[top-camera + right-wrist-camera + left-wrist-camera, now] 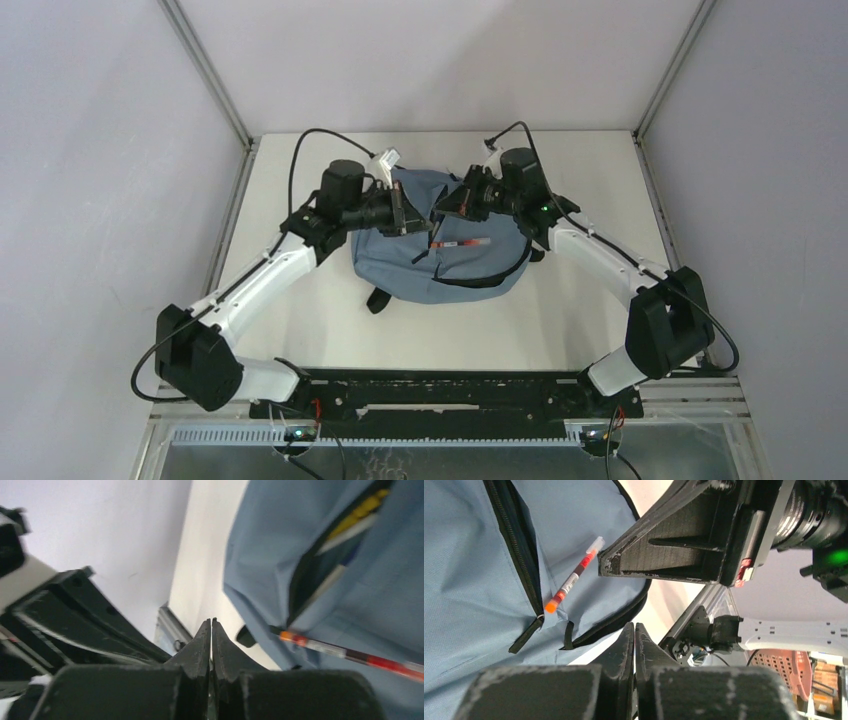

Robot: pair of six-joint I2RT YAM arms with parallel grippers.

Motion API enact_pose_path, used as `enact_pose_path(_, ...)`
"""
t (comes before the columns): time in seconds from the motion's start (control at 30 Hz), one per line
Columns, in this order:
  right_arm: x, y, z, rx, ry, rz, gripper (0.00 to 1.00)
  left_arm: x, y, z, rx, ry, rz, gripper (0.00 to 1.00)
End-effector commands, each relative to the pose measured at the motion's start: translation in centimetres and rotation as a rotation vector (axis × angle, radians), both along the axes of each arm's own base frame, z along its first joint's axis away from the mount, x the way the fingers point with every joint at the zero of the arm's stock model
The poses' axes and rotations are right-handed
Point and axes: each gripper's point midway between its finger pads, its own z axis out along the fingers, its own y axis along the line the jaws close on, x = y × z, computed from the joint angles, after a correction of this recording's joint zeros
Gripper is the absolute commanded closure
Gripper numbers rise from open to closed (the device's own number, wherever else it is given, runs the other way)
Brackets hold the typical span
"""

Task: Pack the student bag
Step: Pick up the stationery from the student bag.

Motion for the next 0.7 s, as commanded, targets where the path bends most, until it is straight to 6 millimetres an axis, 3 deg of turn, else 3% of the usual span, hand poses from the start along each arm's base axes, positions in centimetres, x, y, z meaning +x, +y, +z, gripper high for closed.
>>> enact_pose_path(0.0, 1.5, -3.5, -0.1, -0.143, -0.06, -0.103, 0.9, 1.8, 0.0, 2.9, 0.026, -0.081, 0.047, 0.94)
enact_pose_path(0.07, 1.8, -5.7, -1.4, -0.248, -0.071, -0.145, 0.8, 2.1, 0.4, 2.6, 0.052, -0.087, 0.063, 0.88)
enact_pose_path(0.17, 1.9, -8.4, -3.1, -0.355, -0.045, -0.19, 0.51, 2.4, 1.0, 1.6, 0.104, -0.087, 0.082, 0.76)
enact_pose_path(0.27, 1.6, -10.3, -4.4, -0.366, 0.072, -0.256, 0.39, 2.9, 1.7, 0.8, 0.158, -0.085, 0.114, 0.54)
enact_pose_path(0.33, 1.1, -10.1, -5.0, -0.299, 0.172, -0.28, 0.38, 3.2, 2.0, 0.6, 0.181, -0.086, 0.128, 0.4)
enact_pose_path(0.4, 0.3, -9.2, -5.7, -0.241, 0.266, -0.289, 0.37, 3.4, 2.2, 0.4, 0.194, -0.085, 0.143, 0.34)
enact_pose_path(0.67, -0.8, -5.5, -7.7, -0.134, 0.509, -0.316, 0.33, 3.4, 2.8, -0.5, 0.222, -0.067, 0.166, 0.33)
